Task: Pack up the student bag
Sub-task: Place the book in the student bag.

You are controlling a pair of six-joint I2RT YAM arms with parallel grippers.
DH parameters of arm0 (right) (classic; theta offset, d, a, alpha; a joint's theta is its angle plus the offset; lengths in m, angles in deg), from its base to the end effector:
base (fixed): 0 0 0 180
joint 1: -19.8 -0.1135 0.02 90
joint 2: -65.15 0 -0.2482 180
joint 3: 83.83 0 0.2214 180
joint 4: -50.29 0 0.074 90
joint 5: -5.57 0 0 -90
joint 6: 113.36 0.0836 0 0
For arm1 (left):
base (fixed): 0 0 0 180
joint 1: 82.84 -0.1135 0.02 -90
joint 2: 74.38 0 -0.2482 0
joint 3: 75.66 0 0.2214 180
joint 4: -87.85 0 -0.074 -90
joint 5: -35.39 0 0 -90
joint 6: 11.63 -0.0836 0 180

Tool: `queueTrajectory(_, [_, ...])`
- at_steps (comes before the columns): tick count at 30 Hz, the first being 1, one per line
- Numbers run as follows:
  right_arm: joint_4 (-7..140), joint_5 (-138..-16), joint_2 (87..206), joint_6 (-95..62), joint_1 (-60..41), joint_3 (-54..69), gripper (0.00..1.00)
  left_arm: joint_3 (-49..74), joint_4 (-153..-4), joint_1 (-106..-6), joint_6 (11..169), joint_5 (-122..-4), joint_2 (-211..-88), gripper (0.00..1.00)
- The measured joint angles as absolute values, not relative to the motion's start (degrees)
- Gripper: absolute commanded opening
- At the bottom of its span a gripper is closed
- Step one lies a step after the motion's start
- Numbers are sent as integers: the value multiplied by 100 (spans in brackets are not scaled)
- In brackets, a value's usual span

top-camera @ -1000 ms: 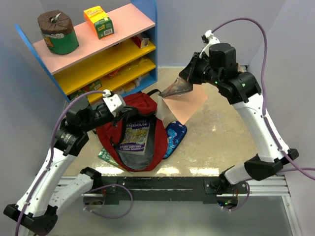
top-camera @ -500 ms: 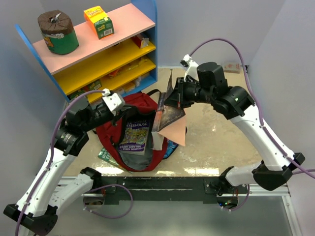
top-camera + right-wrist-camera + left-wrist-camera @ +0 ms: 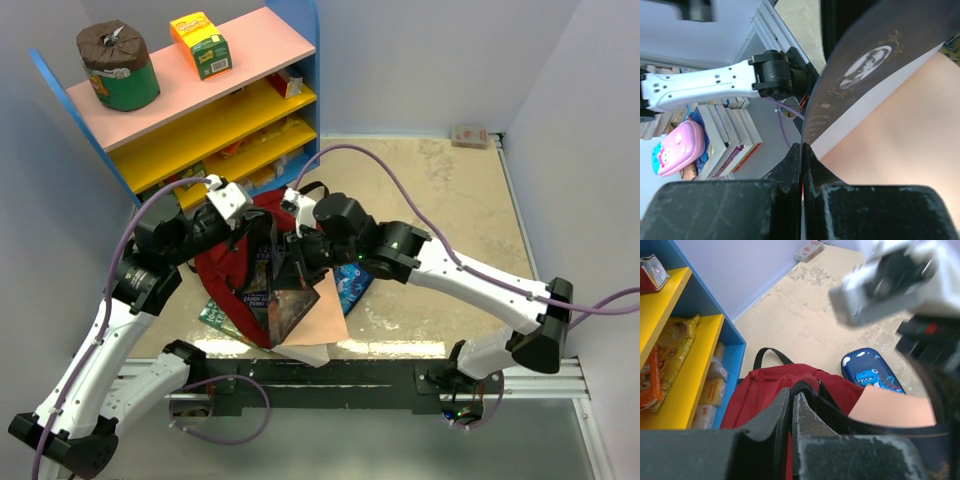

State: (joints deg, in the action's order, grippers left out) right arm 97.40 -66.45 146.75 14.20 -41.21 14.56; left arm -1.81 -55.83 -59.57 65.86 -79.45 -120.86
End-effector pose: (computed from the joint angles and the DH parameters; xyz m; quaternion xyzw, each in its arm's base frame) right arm 0.1365 0.2996 0.3455 -0.2502 0.8231 0.4609 0.2178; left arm 0.1641 -0.1088 0.3719 0.3610 0.6635 -0.2223 0.6164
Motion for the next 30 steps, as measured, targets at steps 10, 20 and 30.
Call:
queueTrajectory(10, [8641,-6892,15405,1444,-4158,481,0,-181,-5506,-5964,6603,-7936,-12033,0])
queueTrajectory(20, [9061,-8062,15818,1461,-4163,-102,70,-179,-5426,-5968,6684,-8037,-12000,0])
queueTrajectory(30, [9343,-8503,14660,1634,-4132,-950,73,-98,-5371,-5972,6693,-8229,-12118,1])
